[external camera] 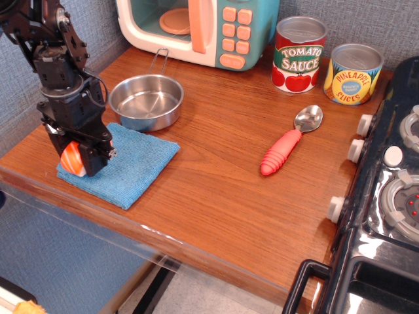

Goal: Put the orange roll shape on the blue cloth.

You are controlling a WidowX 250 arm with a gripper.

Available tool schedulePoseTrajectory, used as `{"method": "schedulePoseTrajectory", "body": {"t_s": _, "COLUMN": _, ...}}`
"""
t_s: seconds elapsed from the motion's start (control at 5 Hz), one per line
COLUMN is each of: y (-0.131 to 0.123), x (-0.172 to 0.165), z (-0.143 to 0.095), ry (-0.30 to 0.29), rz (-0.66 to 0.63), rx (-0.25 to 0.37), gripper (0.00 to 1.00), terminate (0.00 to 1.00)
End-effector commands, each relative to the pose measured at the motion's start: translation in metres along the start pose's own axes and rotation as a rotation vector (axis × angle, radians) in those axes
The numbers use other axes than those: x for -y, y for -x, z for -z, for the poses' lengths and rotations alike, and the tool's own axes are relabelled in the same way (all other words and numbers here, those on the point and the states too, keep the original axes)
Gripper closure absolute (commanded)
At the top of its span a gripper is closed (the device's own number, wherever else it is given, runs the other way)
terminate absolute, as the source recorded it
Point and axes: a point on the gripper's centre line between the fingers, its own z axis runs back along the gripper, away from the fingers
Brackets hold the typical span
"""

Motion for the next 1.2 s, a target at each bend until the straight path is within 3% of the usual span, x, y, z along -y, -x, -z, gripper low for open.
{"method": "schedulePoseTrajectory", "body": {"t_s": 0.0, "y": -0.007, "x": -0.007, "z": -0.013, "ry": -0.022, "rz": 0.018, "rx": 0.016, "gripper": 0.00, "terminate": 0.00}}
{"method": "schedulePoseTrajectory", "body": {"t_s": 0.4, "y": -0.005, "x": -0.009, "z": -0.060, "ry": 0.044, "rz": 0.029, "rx": 0.126, "gripper": 0.00, "terminate": 0.00}}
{"method": "schedulePoseTrajectory", "body": {"t_s": 0.6, "y": -0.003, "x": -0.010, "z": -0.067, "ry": 0.058, "rz": 0.018, "rx": 0.122, "gripper": 0.00, "terminate": 0.00}}
{"method": "schedulePoseTrajectory", "body": {"t_s": 0.8, "y": -0.004, "x": -0.009, "z": -0.066, "ry": 0.024, "rz": 0.026, "rx": 0.102, "gripper": 0.00, "terminate": 0.00}}
{"method": "schedulePoseTrajectory", "body": {"t_s": 1.0, "y": -0.004, "x": -0.009, "z": -0.066, "ry": 0.024, "rz": 0.026, "rx": 0.102, "gripper": 0.00, "terminate": 1.00}}
